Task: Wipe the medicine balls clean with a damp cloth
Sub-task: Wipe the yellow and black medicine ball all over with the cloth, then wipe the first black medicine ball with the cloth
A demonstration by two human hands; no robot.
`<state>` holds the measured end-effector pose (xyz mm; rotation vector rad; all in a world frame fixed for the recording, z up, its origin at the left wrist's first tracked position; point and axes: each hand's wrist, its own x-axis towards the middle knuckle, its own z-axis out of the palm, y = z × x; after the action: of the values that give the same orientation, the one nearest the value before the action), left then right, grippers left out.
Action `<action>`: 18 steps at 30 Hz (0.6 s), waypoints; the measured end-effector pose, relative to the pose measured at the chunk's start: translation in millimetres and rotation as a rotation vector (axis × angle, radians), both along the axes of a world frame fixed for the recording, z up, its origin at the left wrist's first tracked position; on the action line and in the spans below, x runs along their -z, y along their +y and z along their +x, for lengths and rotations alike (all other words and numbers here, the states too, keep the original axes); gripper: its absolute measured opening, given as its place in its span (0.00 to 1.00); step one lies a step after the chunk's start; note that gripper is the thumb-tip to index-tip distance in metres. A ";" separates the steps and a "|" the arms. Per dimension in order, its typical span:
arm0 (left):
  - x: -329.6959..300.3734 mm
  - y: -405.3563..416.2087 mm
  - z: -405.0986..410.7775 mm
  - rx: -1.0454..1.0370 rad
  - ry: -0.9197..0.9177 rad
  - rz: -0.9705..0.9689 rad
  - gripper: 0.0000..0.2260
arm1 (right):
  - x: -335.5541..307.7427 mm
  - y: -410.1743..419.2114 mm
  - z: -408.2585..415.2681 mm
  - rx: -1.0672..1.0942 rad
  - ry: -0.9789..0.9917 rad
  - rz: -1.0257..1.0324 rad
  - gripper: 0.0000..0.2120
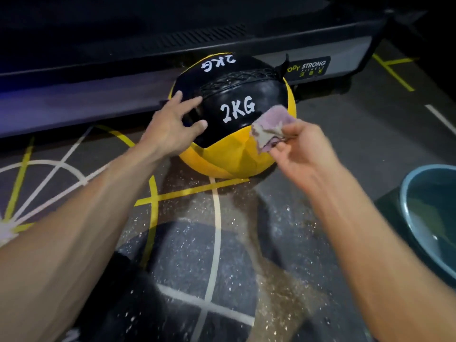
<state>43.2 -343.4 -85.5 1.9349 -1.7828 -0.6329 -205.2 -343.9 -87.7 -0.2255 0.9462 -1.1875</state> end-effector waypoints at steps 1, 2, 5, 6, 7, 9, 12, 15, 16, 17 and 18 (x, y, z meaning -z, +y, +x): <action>-5.4 8.3 -4.0 0.014 0.017 -0.002 0.26 | -5.7 5.7 -5.4 -0.002 0.047 -0.018 0.21; -12.3 18.8 -8.7 0.028 0.045 -0.011 0.25 | -13.7 15.6 -8.0 -0.028 0.092 -0.018 0.21; -33.1 59.9 -19.4 0.090 0.111 -0.028 0.20 | -36.7 62.8 -6.6 -0.164 0.244 0.027 0.23; -39.9 76.7 -21.7 0.119 0.120 -0.004 0.19 | -45.8 80.4 -6.5 -0.205 0.293 0.047 0.23; -46.8 95.2 -22.6 0.151 0.121 0.033 0.18 | -55.5 99.2 -6.6 -0.252 0.339 0.052 0.24; -60.1 134.2 -19.5 0.190 0.132 0.069 0.16 | -83.5 136.3 -7.1 -0.356 0.413 0.039 0.24; -94.5 193.4 -4.4 0.198 0.174 0.069 0.10 | -143.2 188.4 -6.2 -0.499 0.399 -0.051 0.16; -153.1 243.9 12.6 0.191 0.178 0.037 0.09 | -200.8 234.2 -2.4 -0.578 0.442 -0.153 0.14; -176.6 260.9 15.8 0.190 0.177 0.010 0.08 | -218.5 250.5 -1.2 -0.578 0.466 -0.190 0.15; -200.0 278.0 17.5 0.192 0.187 -0.020 0.06 | -233.8 266.7 0.9 -0.574 0.480 -0.228 0.14; -220.3 293.8 19.2 0.197 0.218 -0.044 0.05 | -245.6 282.9 2.7 -0.569 0.491 -0.261 0.13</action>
<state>62.5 -49.7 134.8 1.6054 -1.8440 -0.8287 -202.5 -61.0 157.9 -0.9646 1.0486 -0.7261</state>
